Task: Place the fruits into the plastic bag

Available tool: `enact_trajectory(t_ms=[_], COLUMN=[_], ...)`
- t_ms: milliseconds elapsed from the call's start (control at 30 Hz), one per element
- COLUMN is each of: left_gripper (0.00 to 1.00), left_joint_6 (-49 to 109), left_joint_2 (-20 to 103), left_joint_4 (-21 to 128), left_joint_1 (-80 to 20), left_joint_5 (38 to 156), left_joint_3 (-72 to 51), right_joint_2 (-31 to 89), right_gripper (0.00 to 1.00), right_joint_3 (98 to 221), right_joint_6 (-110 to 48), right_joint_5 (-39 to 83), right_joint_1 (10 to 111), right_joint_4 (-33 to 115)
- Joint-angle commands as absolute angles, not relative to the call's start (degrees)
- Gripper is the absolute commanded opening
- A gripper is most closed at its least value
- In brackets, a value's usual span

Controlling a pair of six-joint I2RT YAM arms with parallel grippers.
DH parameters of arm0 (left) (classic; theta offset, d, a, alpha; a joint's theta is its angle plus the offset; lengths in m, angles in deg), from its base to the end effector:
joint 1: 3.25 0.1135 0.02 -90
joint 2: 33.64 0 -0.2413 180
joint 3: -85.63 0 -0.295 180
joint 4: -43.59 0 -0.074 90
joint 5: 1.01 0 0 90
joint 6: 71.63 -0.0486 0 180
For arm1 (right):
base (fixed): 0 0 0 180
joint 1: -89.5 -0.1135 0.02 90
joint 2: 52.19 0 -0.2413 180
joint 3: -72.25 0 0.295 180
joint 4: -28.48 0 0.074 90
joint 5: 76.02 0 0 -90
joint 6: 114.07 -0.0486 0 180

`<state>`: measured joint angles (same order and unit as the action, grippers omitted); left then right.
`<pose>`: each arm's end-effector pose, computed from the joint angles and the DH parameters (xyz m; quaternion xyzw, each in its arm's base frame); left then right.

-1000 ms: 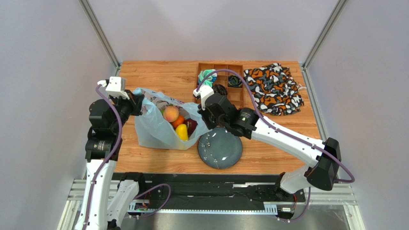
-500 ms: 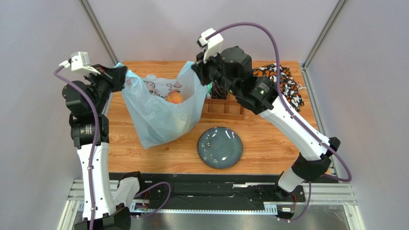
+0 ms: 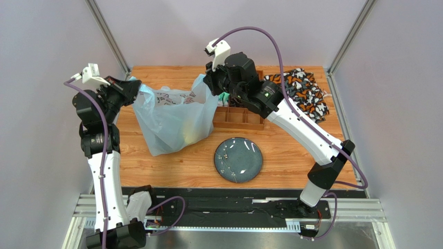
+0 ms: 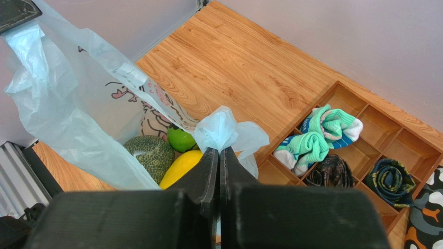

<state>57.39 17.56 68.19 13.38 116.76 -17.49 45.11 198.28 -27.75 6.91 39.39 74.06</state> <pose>0.2476 0.0503 0.4316 -0.1659 0.6813 -0.2994 0.6471 0.2780 0.3233 0.4592 -0.2822 0.7511 0.2249 0.5528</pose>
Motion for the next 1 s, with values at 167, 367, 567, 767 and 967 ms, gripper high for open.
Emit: enact_trajectory(t_ms=[167,367,567,767,967], left_gripper=[0.00,0.00,0.43,0.78,0.91], left_joint_6=[51.42,48.34,47.02,44.47,41.31], left_joint_2=[20.05,19.88,19.18,17.16,12.77], left_joint_4=[70.27,72.82,75.19,79.84,82.22], left_joint_1=[14.33,14.42,14.42,14.42,14.42], left_joint_5=[114.57,112.64,112.99,111.85,108.60], left_joint_3=[-19.80,-19.45,-18.66,-15.23,-14.26], right_joint_2=[48.79,48.80,48.01,45.64,42.03], right_gripper=[0.00,0.11,0.34,0.61,0.81], right_joint_3=[199.20,198.77,197.71,196.40,193.59], right_joint_6=[-30.57,-30.92,-31.10,-31.01,-31.18], right_joint_5=[8.26,8.70,9.14,10.20,12.04], right_joint_1=[39.49,39.66,39.58,39.84,40.37], right_joint_4=[71.32,71.06,70.80,70.10,68.43])
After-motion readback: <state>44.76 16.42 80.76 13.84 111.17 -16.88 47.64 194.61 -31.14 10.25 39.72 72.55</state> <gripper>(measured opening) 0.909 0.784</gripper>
